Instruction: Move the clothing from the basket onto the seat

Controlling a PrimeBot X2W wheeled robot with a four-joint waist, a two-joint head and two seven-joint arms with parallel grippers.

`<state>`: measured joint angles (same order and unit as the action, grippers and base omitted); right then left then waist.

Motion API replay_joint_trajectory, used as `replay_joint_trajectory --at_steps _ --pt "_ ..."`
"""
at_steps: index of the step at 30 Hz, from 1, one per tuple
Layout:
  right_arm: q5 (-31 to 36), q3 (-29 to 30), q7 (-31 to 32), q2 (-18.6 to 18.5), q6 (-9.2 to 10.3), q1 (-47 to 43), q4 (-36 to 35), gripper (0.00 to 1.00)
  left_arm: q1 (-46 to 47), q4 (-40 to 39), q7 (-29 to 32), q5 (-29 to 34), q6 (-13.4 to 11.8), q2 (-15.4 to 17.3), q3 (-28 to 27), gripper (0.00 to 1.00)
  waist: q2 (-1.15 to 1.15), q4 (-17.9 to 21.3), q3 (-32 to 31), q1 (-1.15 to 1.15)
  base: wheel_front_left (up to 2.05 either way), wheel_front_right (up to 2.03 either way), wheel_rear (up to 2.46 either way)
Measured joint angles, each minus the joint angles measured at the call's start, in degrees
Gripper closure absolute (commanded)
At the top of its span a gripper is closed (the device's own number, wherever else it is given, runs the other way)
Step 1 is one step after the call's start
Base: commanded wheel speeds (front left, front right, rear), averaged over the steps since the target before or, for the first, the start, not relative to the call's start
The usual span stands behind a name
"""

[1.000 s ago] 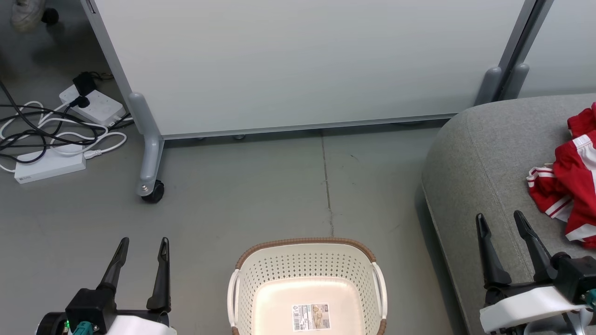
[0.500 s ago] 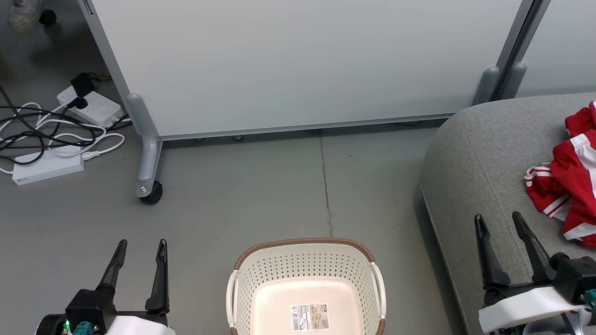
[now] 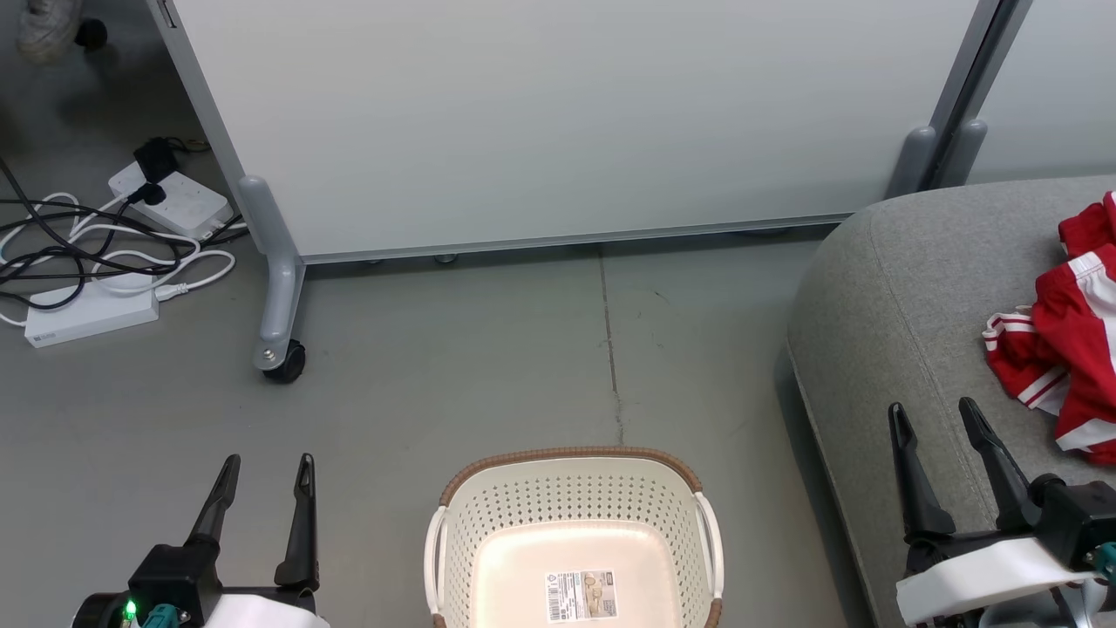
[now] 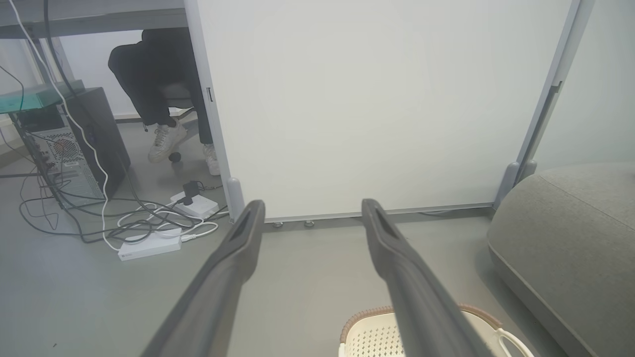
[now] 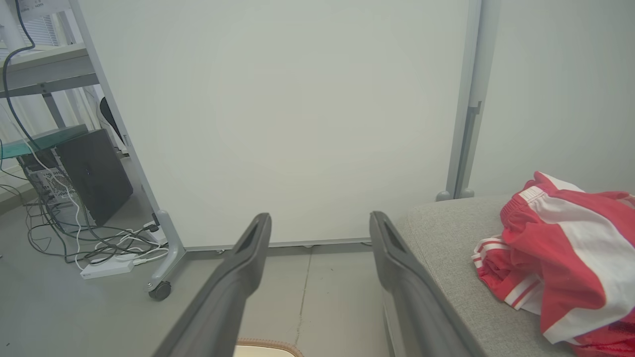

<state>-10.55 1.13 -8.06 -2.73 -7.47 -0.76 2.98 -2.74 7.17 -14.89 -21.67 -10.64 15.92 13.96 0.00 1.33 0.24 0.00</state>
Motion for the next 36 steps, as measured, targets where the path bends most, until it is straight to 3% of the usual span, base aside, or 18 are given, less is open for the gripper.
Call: replay_joint_trajectory --at_steps 3,4,9,36 --pt "0.0 0.1 0.3 0.0 0.0 0.0 0.0 0.0 0.0 0.1 0.0 0.2 0.0 -0.2 0.0 0.0 0.0 0.0 -0.1 0.0 0.0 0.0 0.0" --pt "0.0 0.0 0.3 0.0 0.0 0.0 0.2 1.0 0.0 0.2 0.0 0.2 0.0 -0.4 0.1 1.0 0.0 0.0 -0.1 0.0 0.0 0.0 0.0" --pt "-0.9 0.1 1.0 0.8 0.0 -1.3 2.4 1.0 -1.6 1.9 0.3 -0.5 0.1 -2.0 0.9 1.0 0.0 0.0 -0.1 0.0 0.0 0.0 0.0" --pt "-27.4 9.3 13.4 -0.8 0.04 0.3 5.9 1.0 -1.7 0.8 0.2 -22.8 5.8 -5.5 1.1 1.0 0.0 -0.3 -0.1 0.0 0.0 0.0 0.0"
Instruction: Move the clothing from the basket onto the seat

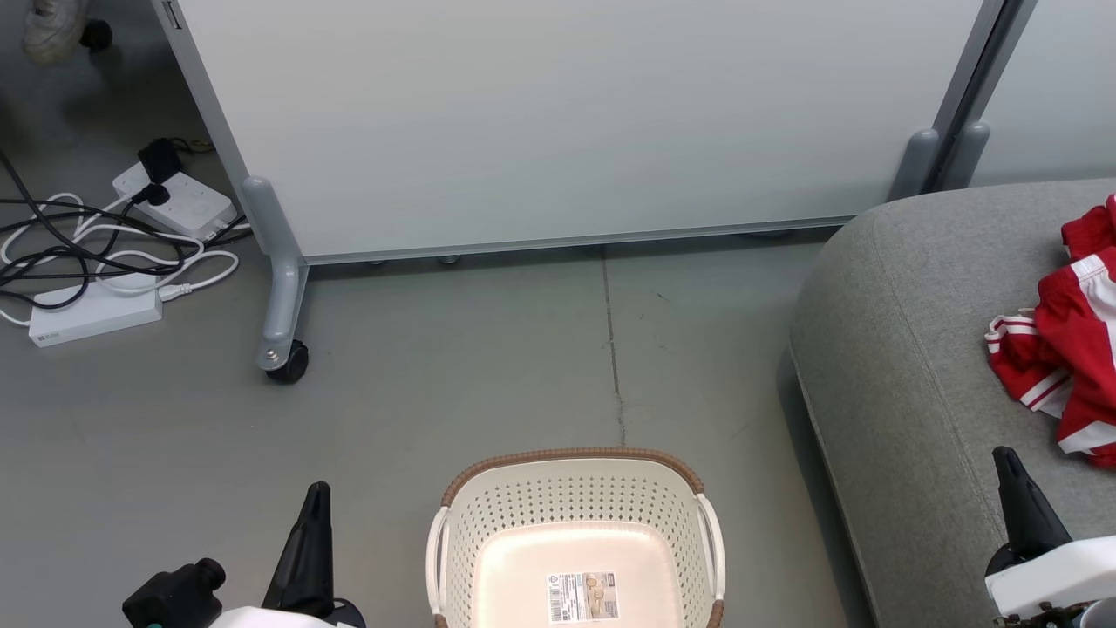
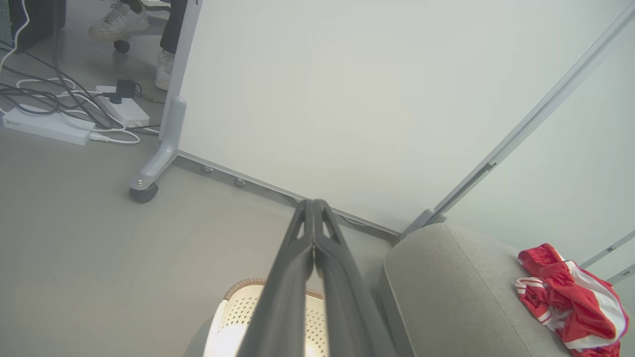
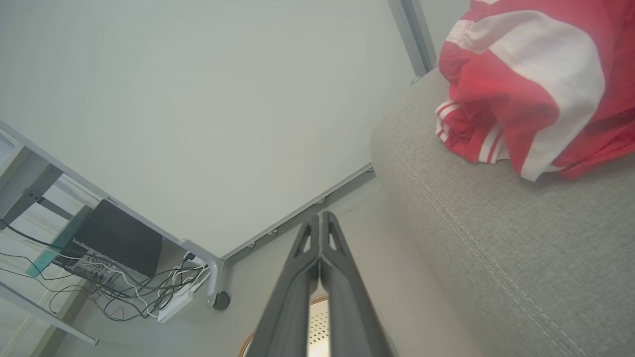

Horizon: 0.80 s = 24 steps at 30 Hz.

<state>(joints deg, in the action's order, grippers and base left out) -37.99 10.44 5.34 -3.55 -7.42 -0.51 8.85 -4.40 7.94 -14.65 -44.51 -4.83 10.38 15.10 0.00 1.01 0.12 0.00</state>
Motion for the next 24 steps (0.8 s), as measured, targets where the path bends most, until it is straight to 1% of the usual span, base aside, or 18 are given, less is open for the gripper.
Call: replay_joint_trajectory --at_steps 10,24 --pt "-8.2 3.1 4.1 -0.4 0.01 1.1 1.2 1.0 0.1 -0.4 0.0 -7.0 1.8 -1.0 0.1 1.0 0.0 -0.1 0.0 0.0 0.0 0.0 0.0" --pt "-18.0 7.2 9.3 -0.9 0.01 2.1 2.6 1.0 0.2 -1.2 -0.1 -15.8 4.0 -2.4 0.2 1.0 0.0 -0.3 0.0 0.0 0.0 0.0 0.0"
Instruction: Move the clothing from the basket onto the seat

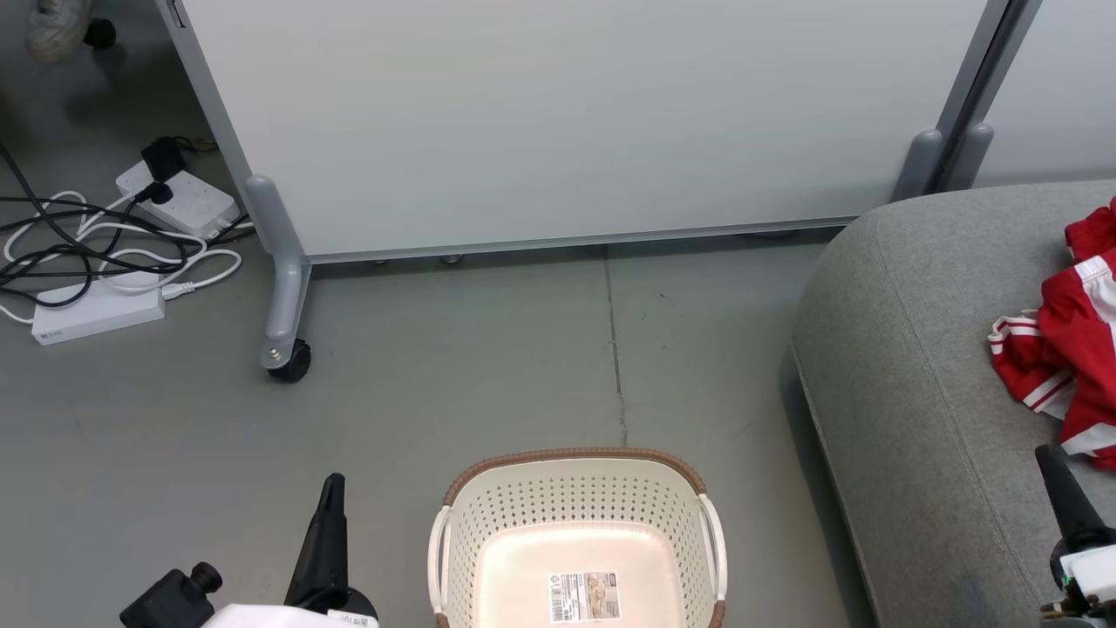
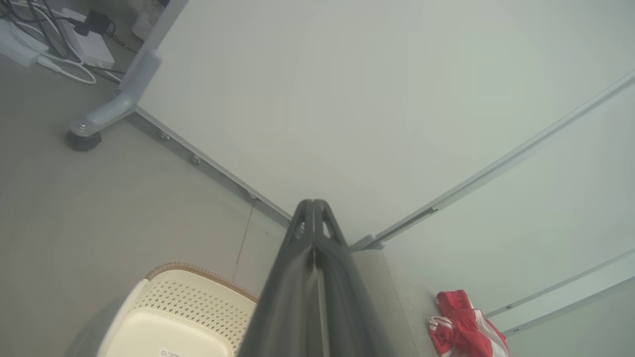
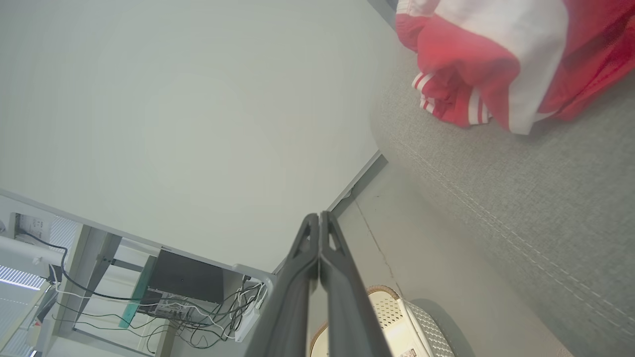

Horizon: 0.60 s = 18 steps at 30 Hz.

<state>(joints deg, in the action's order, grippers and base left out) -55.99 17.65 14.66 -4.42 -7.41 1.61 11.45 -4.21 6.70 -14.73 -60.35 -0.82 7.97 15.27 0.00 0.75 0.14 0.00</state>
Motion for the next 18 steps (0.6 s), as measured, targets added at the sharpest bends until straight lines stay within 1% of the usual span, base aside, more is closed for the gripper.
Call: replay_joint_trajectory --at_steps 18 --pt "-10.8 4.6 5.9 -0.5 0.0 1.4 1.5 1.0 0.1 -0.8 0.0 -9.5 2.4 -1.6 0.1 1.0 0.0 -0.2 0.0 0.0 0.0 0.0 0.0"
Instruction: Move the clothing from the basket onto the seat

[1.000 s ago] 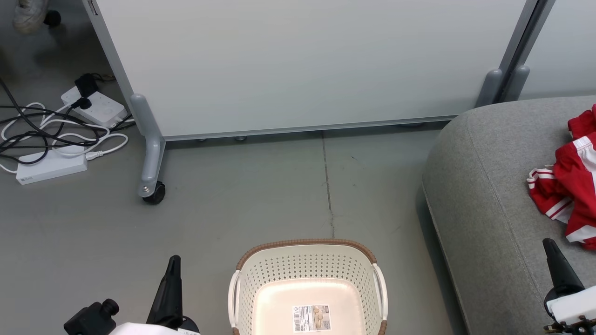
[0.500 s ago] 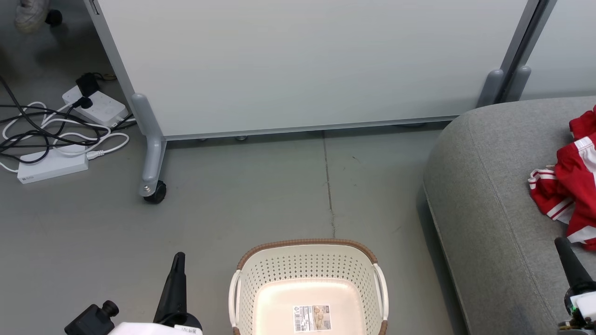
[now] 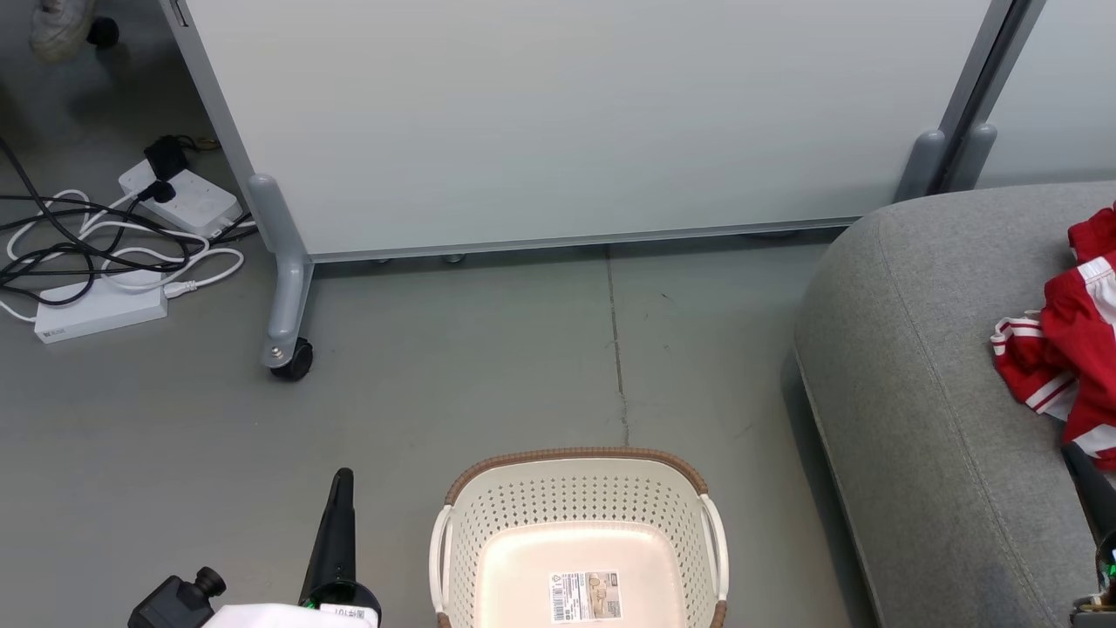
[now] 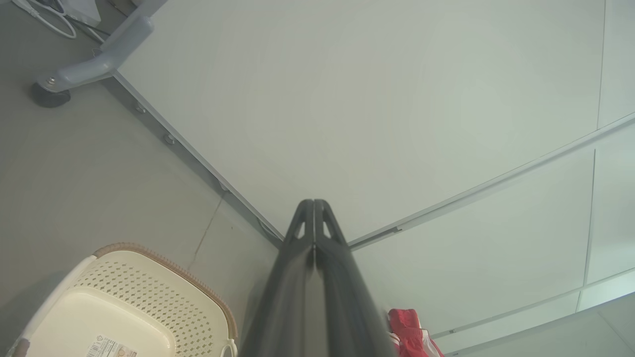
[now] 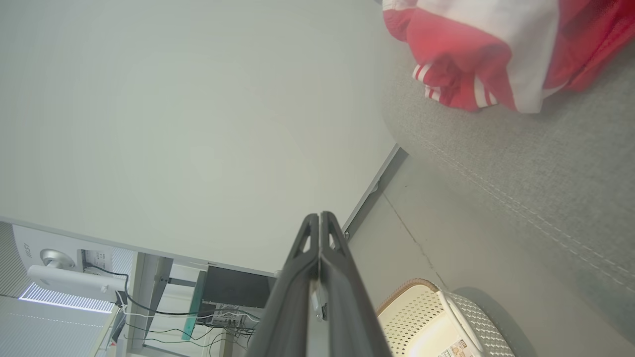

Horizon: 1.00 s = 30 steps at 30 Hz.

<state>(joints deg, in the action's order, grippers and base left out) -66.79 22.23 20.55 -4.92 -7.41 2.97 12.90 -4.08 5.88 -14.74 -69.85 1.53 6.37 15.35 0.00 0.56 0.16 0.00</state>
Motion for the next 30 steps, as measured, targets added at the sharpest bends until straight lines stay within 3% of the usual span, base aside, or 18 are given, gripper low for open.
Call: replay_joint_trajectory --at_steps 30 --pt "-14.8 6.9 8.4 -0.5 0.0 1.8 2.2 1.0 0.5 -1.2 -0.2 -13.3 3.5 -2.1 0.2 1.0 0.0 -0.3 0.0 0.0 0.0 0.0 0.0"
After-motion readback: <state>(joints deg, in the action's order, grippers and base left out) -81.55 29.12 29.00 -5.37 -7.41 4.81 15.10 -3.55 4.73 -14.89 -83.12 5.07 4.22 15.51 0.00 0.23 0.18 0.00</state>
